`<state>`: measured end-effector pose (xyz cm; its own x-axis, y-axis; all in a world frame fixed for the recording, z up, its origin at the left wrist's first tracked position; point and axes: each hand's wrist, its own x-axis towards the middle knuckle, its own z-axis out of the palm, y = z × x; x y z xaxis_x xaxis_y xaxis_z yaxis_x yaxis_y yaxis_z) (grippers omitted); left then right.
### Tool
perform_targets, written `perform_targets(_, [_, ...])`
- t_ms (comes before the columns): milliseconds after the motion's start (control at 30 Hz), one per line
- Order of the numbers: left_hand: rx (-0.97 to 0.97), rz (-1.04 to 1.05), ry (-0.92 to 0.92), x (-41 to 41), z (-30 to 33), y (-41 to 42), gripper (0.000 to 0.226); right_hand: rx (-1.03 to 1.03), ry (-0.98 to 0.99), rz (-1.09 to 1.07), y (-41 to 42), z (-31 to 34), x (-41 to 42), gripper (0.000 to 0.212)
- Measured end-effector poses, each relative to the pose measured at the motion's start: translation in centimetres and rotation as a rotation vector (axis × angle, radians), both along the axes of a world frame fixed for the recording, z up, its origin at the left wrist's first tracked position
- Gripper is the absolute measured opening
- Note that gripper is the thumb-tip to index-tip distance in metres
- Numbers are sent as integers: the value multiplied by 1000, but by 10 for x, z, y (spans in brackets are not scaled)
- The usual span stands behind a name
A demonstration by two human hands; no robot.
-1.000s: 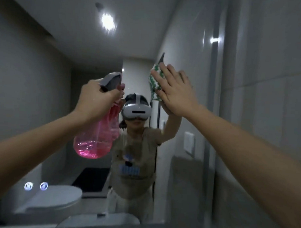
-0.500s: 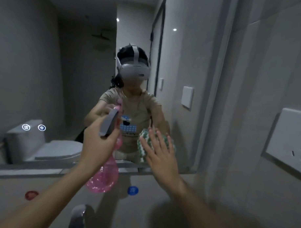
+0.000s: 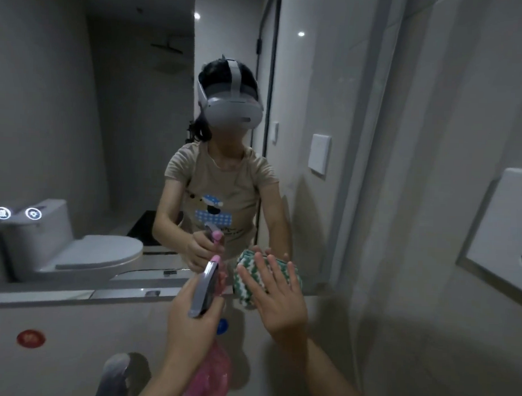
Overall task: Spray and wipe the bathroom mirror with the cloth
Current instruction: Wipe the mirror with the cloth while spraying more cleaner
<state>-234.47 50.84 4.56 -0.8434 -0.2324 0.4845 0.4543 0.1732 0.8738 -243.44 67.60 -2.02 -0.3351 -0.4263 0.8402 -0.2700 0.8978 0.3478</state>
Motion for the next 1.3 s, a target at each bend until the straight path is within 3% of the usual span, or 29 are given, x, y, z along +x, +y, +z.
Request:
perform_targets(133, [-50, -37, -15, -10, -9, 19, 45, -72, 56, 3, 28, 0, 3, 48])
perform_targets(267, [-47, -57, -24, -19, -16, 35, 30, -122, 101, -30, 53, -6, -1, 58])
perform_targets(400, [-73, -77, -17, -18, -16, 45, 47, -239, 74, -62, 59, -9, -1, 57])
perform_targets(467, [-72, -72, 18, -18, -11, 46, 44, -234, 43, -85, 54, -7, 0, 57])
perform_targets(600, [-89, -55, 74, -21, 9, 41, 36, -85, 42, -96, 38, 21, -3, 78])
perform_targets(733, [-85, -66, 135, -20, 55, 30, 29, -42, 84, 1, 16, 90, -9, 55])
perform_targets(867, [-32, -47, 288, -16, 135, 20, 37, -53, 130, -35, 5, 184, -15, 72])
perform_targets(1300, [-196, -100, 481, -12, 417, -9, 8, -244, 109, -172, 10, 523, 1, 54])
